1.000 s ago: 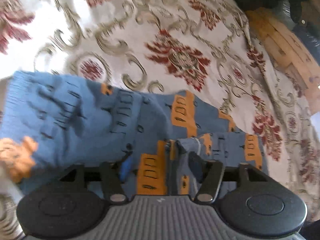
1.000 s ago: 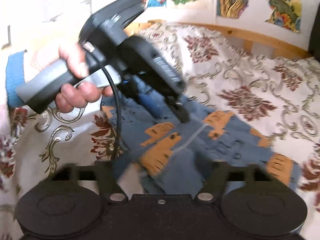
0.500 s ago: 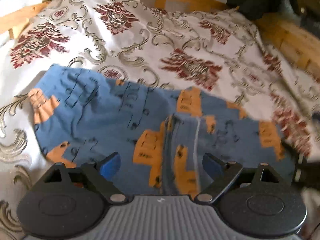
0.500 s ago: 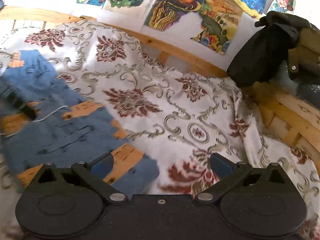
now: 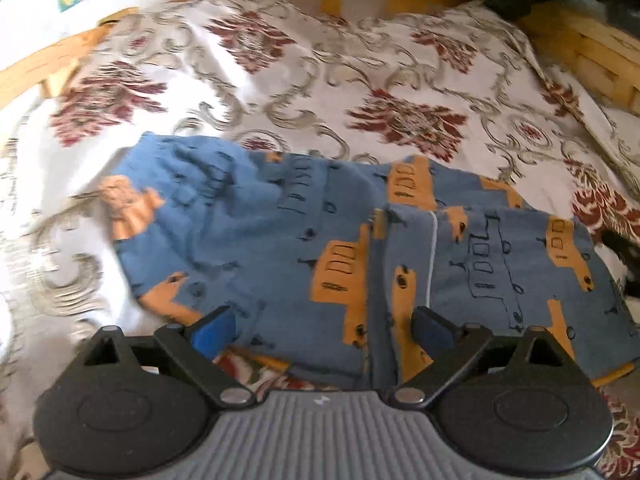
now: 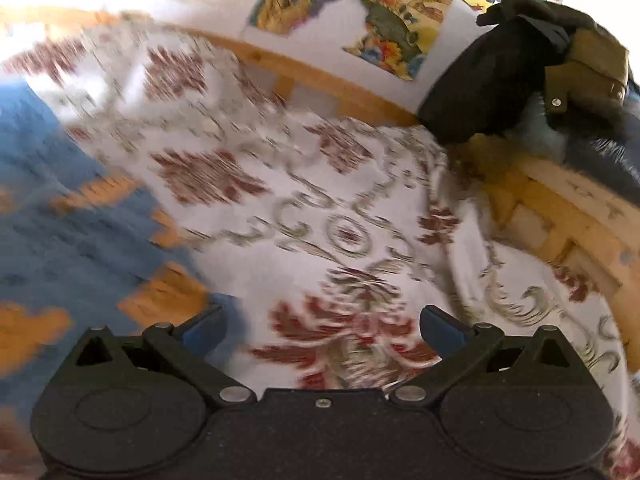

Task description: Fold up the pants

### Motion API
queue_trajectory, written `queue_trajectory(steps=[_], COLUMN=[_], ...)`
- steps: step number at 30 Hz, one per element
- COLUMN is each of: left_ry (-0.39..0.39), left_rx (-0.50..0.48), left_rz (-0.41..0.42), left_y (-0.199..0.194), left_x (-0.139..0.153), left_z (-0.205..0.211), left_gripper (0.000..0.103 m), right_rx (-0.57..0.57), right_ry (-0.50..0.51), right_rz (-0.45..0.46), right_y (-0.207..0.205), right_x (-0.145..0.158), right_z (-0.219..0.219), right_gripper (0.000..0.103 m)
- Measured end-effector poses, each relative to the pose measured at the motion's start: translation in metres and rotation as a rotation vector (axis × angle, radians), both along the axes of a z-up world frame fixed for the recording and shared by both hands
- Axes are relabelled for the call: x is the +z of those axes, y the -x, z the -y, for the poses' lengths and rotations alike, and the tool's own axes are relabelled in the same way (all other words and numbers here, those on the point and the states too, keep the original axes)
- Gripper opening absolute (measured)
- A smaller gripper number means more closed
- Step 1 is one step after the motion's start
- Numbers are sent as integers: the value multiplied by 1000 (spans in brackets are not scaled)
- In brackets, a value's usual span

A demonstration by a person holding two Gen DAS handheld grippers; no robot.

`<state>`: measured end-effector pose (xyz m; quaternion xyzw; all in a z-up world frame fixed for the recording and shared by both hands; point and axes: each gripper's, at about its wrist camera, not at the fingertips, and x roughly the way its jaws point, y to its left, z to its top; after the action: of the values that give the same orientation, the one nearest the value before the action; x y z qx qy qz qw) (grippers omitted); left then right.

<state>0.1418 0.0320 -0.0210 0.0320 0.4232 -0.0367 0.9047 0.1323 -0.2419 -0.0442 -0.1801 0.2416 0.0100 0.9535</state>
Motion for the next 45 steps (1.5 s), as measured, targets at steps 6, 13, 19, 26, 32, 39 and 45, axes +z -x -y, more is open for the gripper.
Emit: queue_trajectory(steps=[6, 13, 19, 26, 32, 39, 45], left_ry=[13, 8, -60, -179, 247, 578, 509], left_rx=[22, 57, 79, -24, 86, 142, 167], left_rz=[-46, -85, -45, 197, 189, 162, 145], left_y=[14, 12, 13, -9, -47, -67, -68], left_x=[-7, -15, 15, 56, 38, 17, 12], left_z=[-7, -12, -25, -72, -136, -178, -172], left_gripper=[100, 103, 102, 103, 101, 98, 94], right_rx=[77, 49, 102, 276, 359, 388, 327], right_ry=[40, 150, 126, 71, 14, -11, 1], right_rz=[-35, -43, 56, 40, 11, -17, 3], right_y=[47, 69, 79, 60, 46, 46, 29], right_x=[0, -24, -2, 16, 22, 5, -2], right_z=[-32, -34, -42, -81, -115, -140, -151], right_gripper=[102, 102, 102, 102, 102, 102, 102])
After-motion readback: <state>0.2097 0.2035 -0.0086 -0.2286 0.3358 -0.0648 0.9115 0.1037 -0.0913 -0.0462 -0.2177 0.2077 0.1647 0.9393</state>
